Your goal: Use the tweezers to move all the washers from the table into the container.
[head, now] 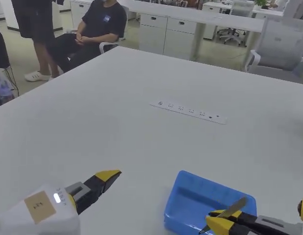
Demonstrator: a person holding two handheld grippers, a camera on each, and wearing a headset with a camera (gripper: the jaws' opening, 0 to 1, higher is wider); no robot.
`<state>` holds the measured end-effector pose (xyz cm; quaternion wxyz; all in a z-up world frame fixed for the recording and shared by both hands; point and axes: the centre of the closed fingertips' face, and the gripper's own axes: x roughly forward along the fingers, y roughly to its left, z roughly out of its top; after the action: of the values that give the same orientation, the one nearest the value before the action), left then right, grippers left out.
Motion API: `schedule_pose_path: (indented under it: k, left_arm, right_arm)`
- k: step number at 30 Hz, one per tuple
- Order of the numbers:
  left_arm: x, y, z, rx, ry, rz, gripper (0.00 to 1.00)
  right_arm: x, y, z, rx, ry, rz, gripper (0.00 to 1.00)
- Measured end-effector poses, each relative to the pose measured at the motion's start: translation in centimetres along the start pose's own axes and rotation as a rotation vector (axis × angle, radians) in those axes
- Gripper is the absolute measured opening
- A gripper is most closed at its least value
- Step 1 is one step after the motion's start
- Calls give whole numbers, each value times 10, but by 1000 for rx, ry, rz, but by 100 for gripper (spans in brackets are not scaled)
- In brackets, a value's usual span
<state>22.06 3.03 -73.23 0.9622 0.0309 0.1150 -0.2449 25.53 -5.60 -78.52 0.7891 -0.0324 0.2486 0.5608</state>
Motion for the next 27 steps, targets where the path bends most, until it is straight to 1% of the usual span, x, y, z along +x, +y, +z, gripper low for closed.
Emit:
schedule_pose_path:
  k: [4,8,12,15,20,27]
  left_arm:
    - [0,0,0,1,1,-1,82]
    - [0,0,-1,1,4,1,81]
    - [0,0,-1,1,3,1,81]
    - [0,0,-1,1,4,2,81]
    - [0,0,-1,1,3,1,81]
    - [0,0,-1,2,5,1,81]
  right_arm:
    - [0,3,-10,-3,27,1,3]
    - [3,5,-22,-24,66,3,3]
    - [7,5,-30,-33,86,5,3]
    - [9,6,-36,-61,118,6,3]
    - [10,4,-44,-89,152,0,4]
    - [12,4,-44,-100,158,1,4]
